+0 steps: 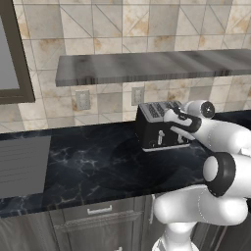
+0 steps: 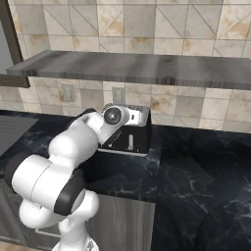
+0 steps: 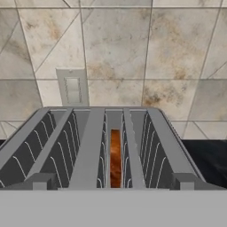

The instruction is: Start the toaster. Once the lever pops up, take the bread to the plate on the dining counter.

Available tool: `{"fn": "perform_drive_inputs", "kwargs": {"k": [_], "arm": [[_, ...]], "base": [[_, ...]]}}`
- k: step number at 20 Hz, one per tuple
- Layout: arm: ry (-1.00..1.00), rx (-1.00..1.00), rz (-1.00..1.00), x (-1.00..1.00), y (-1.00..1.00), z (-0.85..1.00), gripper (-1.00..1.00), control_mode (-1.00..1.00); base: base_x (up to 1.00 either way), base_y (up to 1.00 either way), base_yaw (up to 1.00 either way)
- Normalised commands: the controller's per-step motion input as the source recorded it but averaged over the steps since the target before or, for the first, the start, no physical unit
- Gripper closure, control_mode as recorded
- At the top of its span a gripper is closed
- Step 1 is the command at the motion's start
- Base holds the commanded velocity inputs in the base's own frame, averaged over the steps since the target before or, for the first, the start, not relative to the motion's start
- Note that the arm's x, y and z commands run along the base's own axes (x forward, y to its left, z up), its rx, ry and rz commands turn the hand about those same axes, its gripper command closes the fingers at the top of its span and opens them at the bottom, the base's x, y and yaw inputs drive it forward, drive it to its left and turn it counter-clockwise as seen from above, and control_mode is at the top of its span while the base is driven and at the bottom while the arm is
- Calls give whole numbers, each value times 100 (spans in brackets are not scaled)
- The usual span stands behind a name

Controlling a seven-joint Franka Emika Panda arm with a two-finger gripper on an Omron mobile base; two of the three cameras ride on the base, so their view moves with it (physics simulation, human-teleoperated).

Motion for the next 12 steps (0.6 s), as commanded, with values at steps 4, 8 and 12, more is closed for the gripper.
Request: {"fn": "perform_drive_inputs", "kwargs": {"k": [4,8,12], "arm": [[0,0,0,8,0,0,-100,-100],[0,0,0,8,0,0,-100,-100],[0,0,0,1,0,-7,-100,-100]], "base": [[0,0,0],[0,0,0],[0,0,0]]}}
